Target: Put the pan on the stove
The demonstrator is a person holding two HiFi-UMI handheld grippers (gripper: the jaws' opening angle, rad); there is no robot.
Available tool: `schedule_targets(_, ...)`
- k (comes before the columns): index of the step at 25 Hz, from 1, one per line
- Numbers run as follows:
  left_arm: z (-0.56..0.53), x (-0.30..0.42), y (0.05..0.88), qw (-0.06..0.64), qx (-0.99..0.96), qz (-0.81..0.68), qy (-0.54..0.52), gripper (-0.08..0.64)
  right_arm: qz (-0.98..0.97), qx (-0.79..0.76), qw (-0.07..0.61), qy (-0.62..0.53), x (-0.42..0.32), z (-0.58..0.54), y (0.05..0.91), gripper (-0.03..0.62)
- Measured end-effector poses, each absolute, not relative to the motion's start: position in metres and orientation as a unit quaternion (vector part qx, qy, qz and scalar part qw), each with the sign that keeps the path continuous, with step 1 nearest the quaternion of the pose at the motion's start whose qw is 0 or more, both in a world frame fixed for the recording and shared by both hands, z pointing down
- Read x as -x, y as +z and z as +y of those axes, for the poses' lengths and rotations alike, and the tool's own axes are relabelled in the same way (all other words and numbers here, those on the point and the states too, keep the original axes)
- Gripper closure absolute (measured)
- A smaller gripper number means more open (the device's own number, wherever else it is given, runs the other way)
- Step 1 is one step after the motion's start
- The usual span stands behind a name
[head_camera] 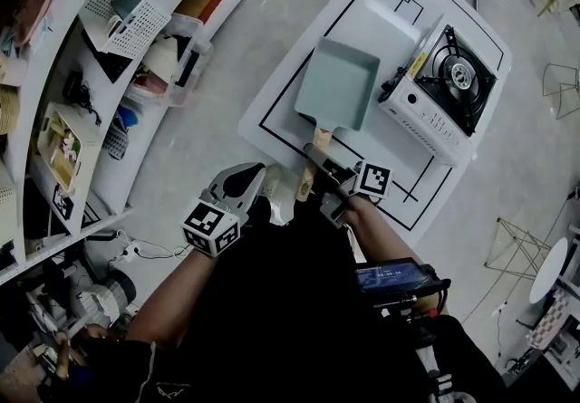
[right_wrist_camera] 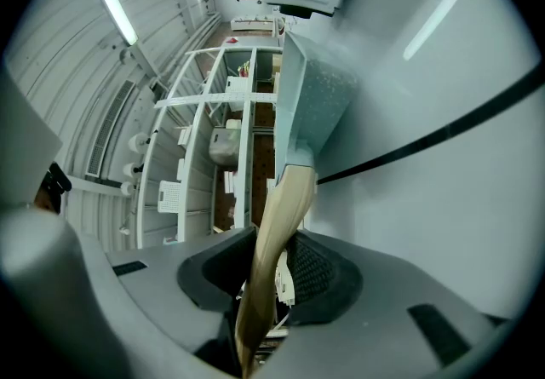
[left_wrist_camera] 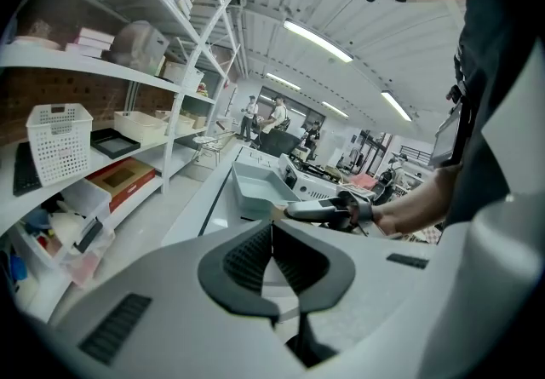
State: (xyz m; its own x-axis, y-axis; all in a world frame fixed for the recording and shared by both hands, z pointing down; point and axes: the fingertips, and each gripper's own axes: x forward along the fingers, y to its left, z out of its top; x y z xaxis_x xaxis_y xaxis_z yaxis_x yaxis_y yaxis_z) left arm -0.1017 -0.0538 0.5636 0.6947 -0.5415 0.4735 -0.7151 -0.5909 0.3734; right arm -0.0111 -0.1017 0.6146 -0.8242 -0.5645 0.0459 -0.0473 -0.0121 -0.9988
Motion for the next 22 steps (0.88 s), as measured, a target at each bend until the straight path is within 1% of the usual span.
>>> schedule_targets(4,-0.053,0.103,0.566,0.277,-0.875,-0.363,0.159,0.549,0.679,0.220,0.197,-0.672,0.011,-0.106,0.605,0.460)
schedule_targets(14,-0.059,0.095,0.559,0.272,-0.879,-0.364,0.143,0.549,0.707,0.199,0.176,-0.655,0.008,-0.101,0.584,0.459)
schedule_targets(22,-0.061,0.092,0.561,0.270,-0.881,-0.358,0.150,0.549,0.718,0.187,0.177,-0.647,0.011,-0.098,0.568,0.457)
